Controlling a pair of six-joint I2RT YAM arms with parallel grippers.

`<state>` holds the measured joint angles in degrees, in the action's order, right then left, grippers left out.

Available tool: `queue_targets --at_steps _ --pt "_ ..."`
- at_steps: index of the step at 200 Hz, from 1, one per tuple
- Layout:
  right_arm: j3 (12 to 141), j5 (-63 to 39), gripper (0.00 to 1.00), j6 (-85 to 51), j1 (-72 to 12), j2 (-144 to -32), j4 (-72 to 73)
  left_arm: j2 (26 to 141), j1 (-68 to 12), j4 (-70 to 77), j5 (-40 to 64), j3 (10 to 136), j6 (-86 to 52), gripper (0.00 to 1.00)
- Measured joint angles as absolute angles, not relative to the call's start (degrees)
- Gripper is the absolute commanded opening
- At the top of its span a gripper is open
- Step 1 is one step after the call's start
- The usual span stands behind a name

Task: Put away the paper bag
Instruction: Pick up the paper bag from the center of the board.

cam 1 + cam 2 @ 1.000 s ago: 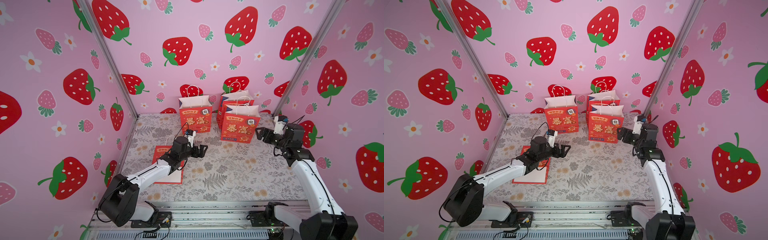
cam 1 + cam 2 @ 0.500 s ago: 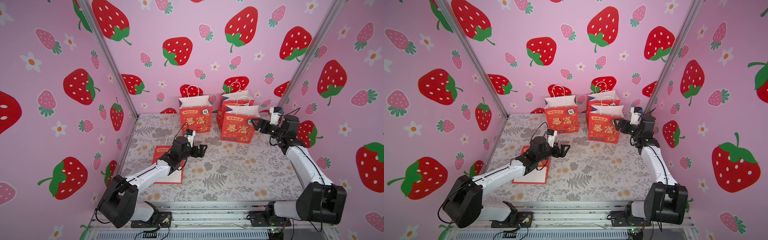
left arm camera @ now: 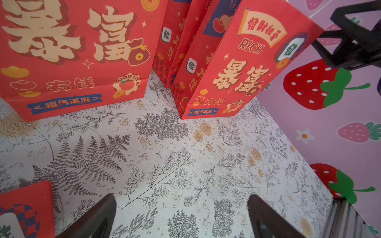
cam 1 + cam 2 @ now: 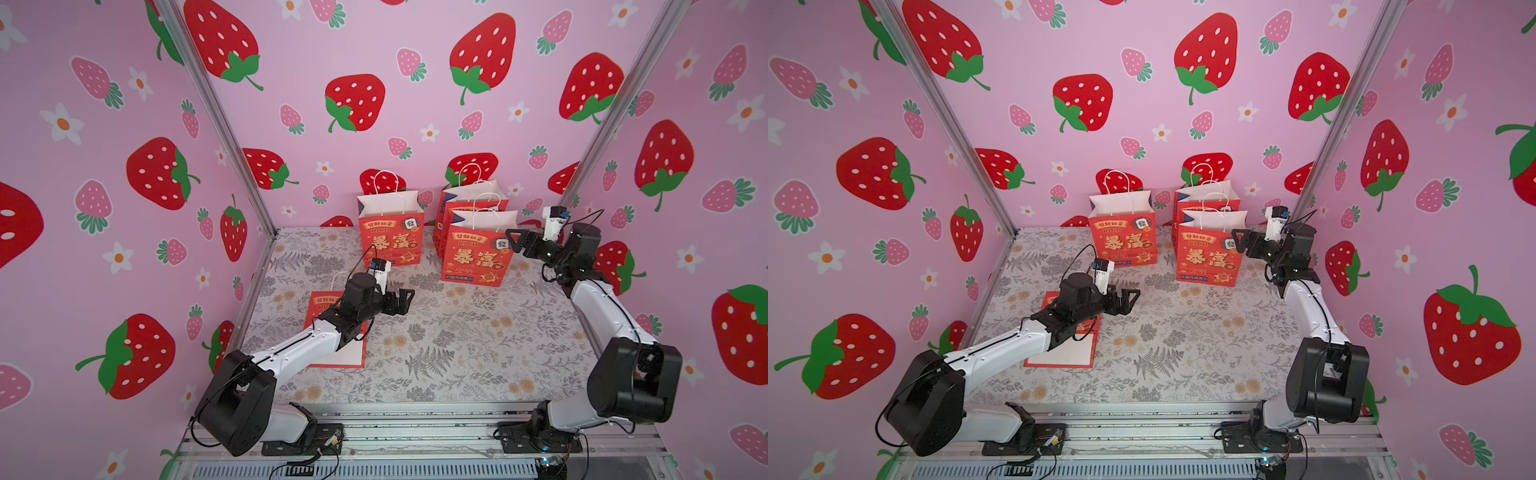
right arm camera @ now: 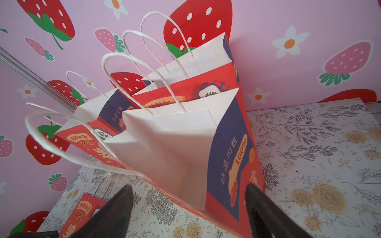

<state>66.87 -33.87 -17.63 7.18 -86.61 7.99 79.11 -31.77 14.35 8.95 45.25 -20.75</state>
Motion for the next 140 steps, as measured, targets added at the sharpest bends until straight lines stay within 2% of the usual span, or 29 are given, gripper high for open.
queue_targets --at_steps 23,63,111,140 --pt "67.11 -37.39 0.76 -18.46 7.18 -87.57 8.49 79.11 -31.77 14.35 8.95 45.25 -20.75 0.99" --pt "64.34 -39.4 0.75 -18.2 5.72 -86.8 10.11 79.11 -31.83 14.35 8.93 45.25 -20.75 0.99" --pt "59.4 -37.67 0.75 -15.77 1.8 -84.09 9.21 79.11 -32.01 14.33 7.81 45.25 -20.73 0.99" --pt "58.63 -33.58 0.71 -13.02 -0.3 -82.56 8.1 79.11 -32.16 14.33 7.44 45.25 -20.71 1.0"
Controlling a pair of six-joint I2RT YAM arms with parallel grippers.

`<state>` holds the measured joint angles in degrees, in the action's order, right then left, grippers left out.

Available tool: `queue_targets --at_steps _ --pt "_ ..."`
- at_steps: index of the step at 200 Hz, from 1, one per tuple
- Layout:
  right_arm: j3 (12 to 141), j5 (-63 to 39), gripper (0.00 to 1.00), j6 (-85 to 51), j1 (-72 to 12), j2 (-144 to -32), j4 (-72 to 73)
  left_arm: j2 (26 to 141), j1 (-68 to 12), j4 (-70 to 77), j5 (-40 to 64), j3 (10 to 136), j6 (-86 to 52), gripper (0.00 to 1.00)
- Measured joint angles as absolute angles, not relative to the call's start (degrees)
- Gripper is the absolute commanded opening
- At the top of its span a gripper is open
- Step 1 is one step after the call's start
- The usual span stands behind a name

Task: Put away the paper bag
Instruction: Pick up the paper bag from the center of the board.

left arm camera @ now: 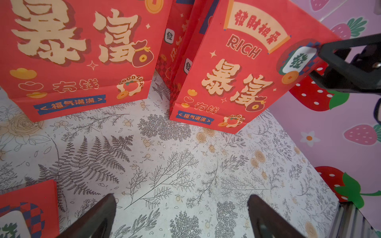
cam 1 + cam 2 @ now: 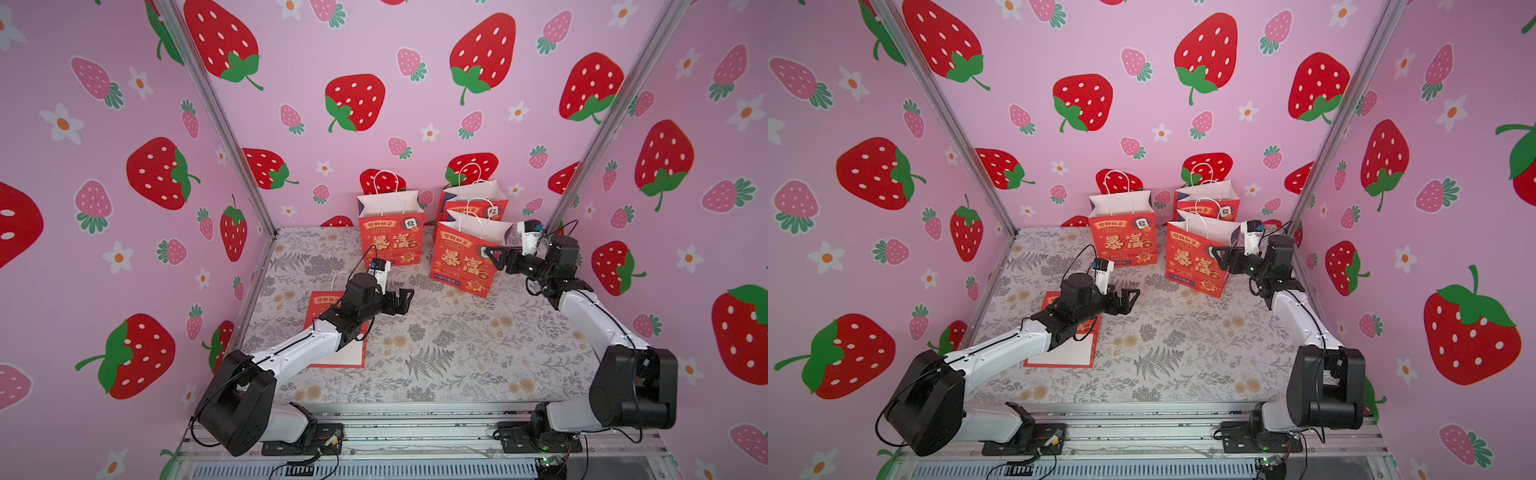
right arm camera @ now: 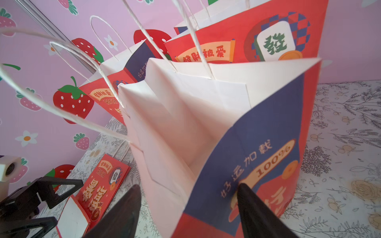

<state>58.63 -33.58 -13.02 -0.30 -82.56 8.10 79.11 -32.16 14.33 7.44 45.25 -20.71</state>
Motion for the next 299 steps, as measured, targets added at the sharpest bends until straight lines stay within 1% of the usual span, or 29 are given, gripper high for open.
queue_targets --at_steps 23,48,64,66,74,89,103,133,140,147,157,189,224,254,299 --pt "58.65 -30.28 0.69 -11.73 -1.37 -82.59 6.9 79.11 -32.25 14.31 7.42 45.25 -20.64 1.0" --pt "58.96 -26.52 0.63 -10.66 -2.76 -82.63 6.13 79.11 -32.45 14.28 7.2 45.25 -20.53 0.99" --pt "59.83 -24.12 0.53 -9.87 -4.23 -83.11 5.82 79.11 -32.58 14.22 7.05 45.25 -20.45 1.0" --pt "59.99 -23.73 0.49 -9.61 -4.56 -83.22 5.78 79.11 -32.6 14.17 7.03 45.25 -20.43 0.99" --pt "60.58 -22.81 0.41 -9.1 -5.52 -83.57 5.67 79.11 -32.64 14.09 7.03 45.25 -20.34 0.99" --pt "61.54 -21.28 0.3 -8.49 -7.42 -84.25 5.3 79.11 -32.69 13.87 7.03 45.25 -20.14 0.99" --pt "61.82 -19.79 0.24 -7.46 -9.06 -84.53 4.93 79.11 -32.75 13.67 7.05 45.25 -20.18 0.99" --pt "61.82 -16.73 0.14 -6.39 -12.03 -84.44 3.25 77.34 -33.04 13.08 7.49 45.23 -21.74 1.0" --pt "61.82 -15.86 0.1 -6.24 -12.73 -84.23 2.66 76.29 -33.19 13.21 7.68 45.23 -22.24 0.99" --pt "61.78 -15.03 0.04 -6.09 -13.3 -83.83 1.83 75.13 -33.3 13.43 7.77 45.17 -22.55 0.99" --pt "61.63 -13.98 0.0 -6.42 -14.0 -82.94 0.67 73.43 -33.41 13.85 7.77 45.06 -22.83 0.99" --pt "59.42 -11.4 0.0 -6.7 -15.31 -75.64 -4.29 70.59 -33.43 14.68 7.4 44.58 -22.98 0.99" --pt "58.7 -11.05 0.0 -7.94 -15.49 -66.92 -10.37 69.43 -33.43 14.13 6.57 43.75 -22.94 0.99" --pt "58.7 -14.66 0.0 -8.12 -15.49 -62.35 -15.51 67.2 -33.04 12.99 6.5 43.44 -22.7 0.99" --pt "58.72 -20.91 0.0 -8.45 -15.49 -61.54 -23.53 64.29 -31.59 12.01 6.59 42.57 -22.24 0.99"
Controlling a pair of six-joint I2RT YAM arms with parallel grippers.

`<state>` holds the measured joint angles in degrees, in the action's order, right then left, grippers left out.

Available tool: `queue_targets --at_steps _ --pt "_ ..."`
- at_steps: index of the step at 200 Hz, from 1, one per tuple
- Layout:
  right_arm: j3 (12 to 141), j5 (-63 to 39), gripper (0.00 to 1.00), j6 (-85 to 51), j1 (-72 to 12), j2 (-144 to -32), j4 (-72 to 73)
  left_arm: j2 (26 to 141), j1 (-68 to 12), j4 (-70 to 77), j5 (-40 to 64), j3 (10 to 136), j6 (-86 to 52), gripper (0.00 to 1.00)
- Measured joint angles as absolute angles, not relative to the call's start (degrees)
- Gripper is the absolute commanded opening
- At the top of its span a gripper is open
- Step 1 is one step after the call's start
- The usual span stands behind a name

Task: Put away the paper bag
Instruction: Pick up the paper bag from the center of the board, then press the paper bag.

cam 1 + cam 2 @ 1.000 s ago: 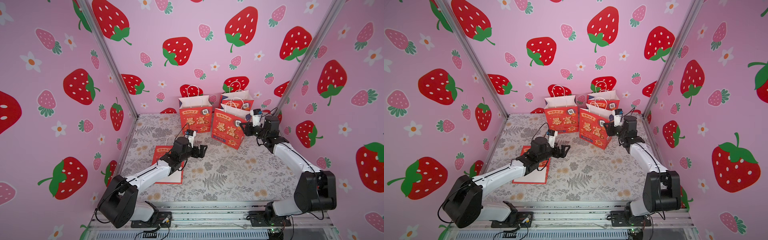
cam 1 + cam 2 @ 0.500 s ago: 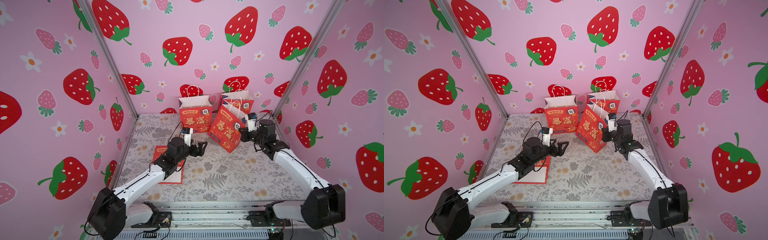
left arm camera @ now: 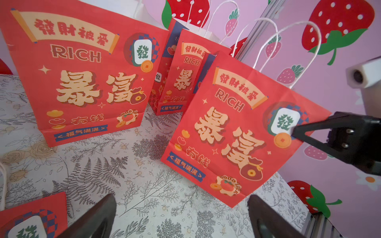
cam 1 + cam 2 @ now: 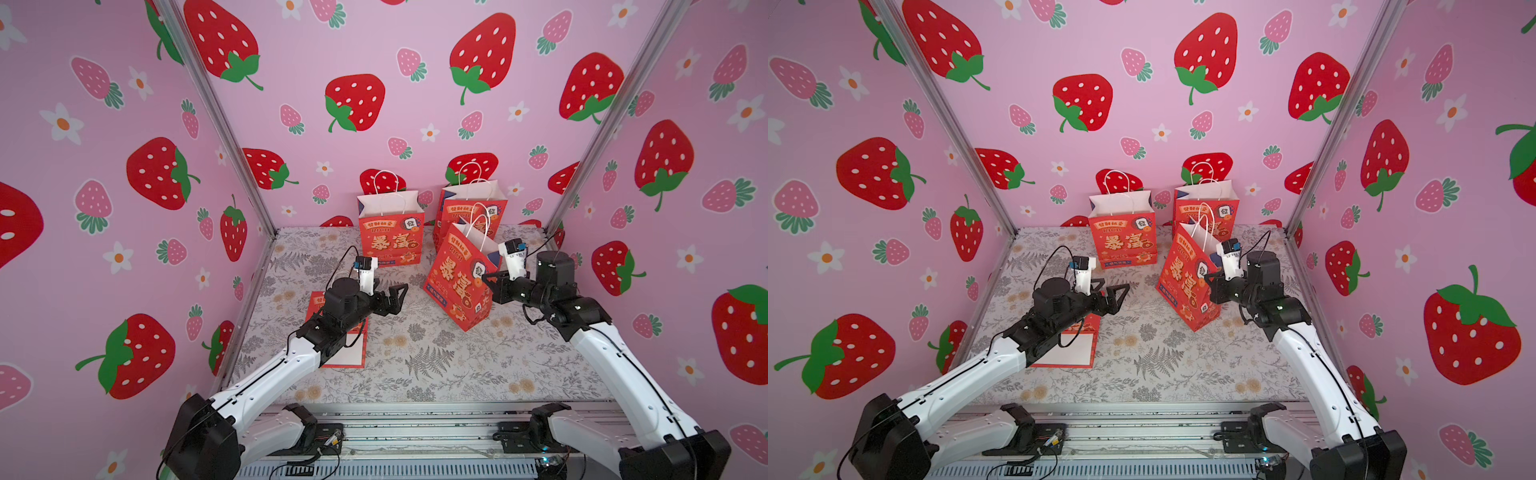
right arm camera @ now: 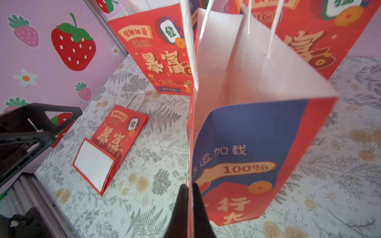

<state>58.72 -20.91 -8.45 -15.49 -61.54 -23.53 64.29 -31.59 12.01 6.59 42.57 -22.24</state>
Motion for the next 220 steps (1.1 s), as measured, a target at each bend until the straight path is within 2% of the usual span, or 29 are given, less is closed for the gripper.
queue_targets --at_steps 57,220 --pt "60.12 -26.17 0.0 -10.17 -15.49 -58.92 -32.27 61.32 -25.39 11.73 10.26 39.0 -23.7 0.99" --pt "68.97 -44.45 0.0 -14.0 -17.04 -62.7 -41.8 58.63 -19.81 12.27 21.12 38.02 -25.96 1.0"
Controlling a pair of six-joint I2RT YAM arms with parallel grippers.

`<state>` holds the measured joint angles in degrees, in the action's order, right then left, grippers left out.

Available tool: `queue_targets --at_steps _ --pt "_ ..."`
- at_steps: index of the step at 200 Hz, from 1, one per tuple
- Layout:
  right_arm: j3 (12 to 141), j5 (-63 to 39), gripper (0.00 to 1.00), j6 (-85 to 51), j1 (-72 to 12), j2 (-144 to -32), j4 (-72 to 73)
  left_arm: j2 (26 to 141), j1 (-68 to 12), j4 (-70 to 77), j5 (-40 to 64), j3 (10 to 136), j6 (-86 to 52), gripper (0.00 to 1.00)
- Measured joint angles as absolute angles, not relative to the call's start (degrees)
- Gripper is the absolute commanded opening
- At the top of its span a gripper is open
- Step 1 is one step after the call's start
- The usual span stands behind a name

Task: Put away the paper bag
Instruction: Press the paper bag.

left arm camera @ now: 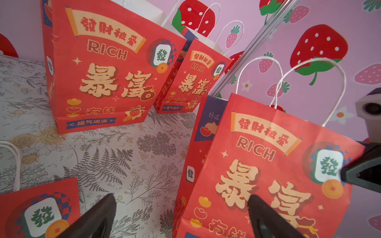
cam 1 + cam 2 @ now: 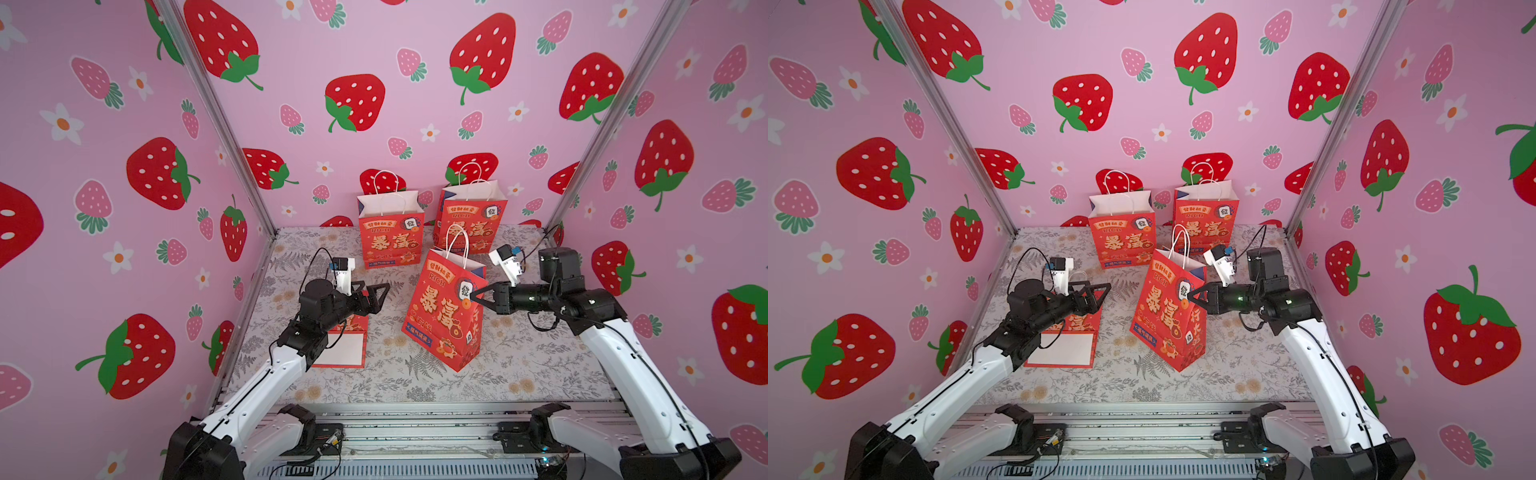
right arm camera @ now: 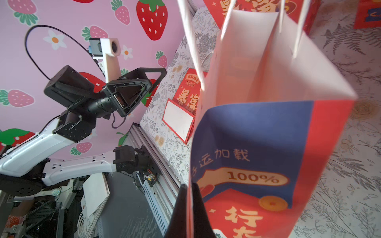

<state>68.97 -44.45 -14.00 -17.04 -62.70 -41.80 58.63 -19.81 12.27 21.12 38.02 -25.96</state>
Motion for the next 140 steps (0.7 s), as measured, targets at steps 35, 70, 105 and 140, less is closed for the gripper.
queue_targets --at_steps 35,70,105,140 --pt "71.37 -48.27 0.0 -14.26 -17.72 -65.23 -41.95 58.92 -18.94 13.91 25.58 37.93 -27.14 1.0" --pt "74.17 -51.27 0.0 -13.89 -18.61 -66.94 -43.97 60.97 -18.72 16.78 31.42 37.93 -28.64 1.0" --pt "77.21 -53.71 0.0 -13.43 -18.65 -66.78 -46.06 61.93 -18.39 19.16 35.97 37.93 -30.28 0.95" --pt "80.14 -58.26 0.0 -13.52 -18.65 -66.15 -46.33 63.51 -17.98 22.92 39.99 37.93 -32.95 0.95"
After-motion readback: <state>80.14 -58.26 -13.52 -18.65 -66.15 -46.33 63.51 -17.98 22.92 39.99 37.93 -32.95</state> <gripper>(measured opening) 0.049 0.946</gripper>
